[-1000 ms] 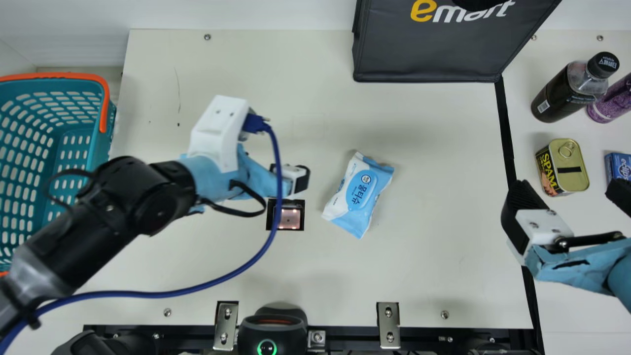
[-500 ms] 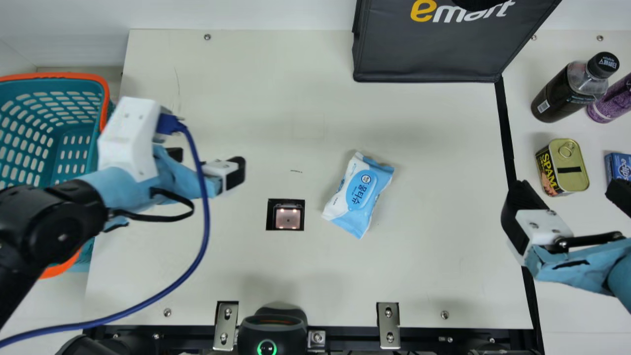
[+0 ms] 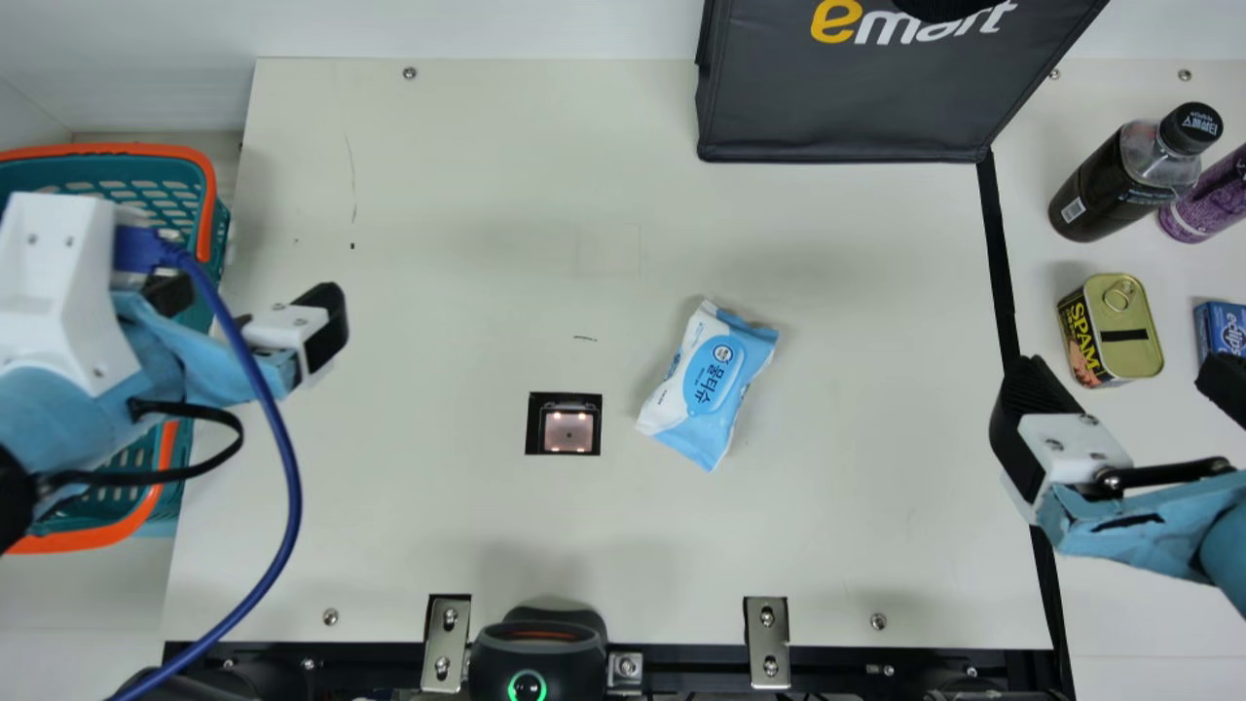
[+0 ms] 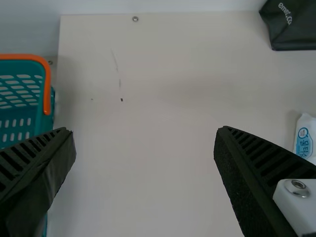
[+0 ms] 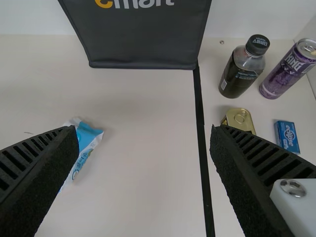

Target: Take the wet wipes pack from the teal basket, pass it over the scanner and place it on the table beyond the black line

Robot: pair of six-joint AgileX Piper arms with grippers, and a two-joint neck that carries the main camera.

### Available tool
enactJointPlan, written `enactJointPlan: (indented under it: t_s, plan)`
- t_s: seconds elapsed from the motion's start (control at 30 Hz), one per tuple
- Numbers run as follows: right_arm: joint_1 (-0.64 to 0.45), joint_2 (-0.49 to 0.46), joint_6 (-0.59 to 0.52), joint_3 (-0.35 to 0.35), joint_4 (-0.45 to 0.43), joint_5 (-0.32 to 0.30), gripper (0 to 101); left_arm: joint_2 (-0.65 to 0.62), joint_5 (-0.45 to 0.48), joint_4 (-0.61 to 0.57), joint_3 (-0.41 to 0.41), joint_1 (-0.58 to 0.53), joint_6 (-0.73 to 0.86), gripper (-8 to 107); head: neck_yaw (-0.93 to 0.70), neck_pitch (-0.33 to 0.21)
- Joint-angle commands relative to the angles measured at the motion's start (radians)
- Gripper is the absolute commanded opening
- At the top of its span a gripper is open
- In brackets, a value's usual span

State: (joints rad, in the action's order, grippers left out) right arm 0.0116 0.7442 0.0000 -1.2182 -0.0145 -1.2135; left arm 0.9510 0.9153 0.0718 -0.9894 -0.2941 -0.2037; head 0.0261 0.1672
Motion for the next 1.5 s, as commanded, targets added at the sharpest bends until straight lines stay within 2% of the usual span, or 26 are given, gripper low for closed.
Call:
enactJointPlan:
  t_s: [0.0,0.3,0.93,1.47]
  plan:
    - [0.000,0.000,0.000,0.000,0.000,0.000,95,-0.019,0.024,0.041,-0.014,-0.001,-0.008,90,0.001,-0.029]
    - [0.000,0.000,0.000,0.000,0.000,0.000,95,-0.094,0.123,0.133,-0.084,0.000,-0.017,90,0.001,-0.029]
    - [0.005,0.005,-0.002,0.000,0.001,0.000,95,-0.094,0.127,0.134,-0.085,0.000,-0.017,90,0.001,-0.029]
    - [0.164,0.106,-0.046,0.037,0.070,0.010,95,-0.094,0.127,0.134,-0.085,0.000,-0.017,90,0.001,-0.029]
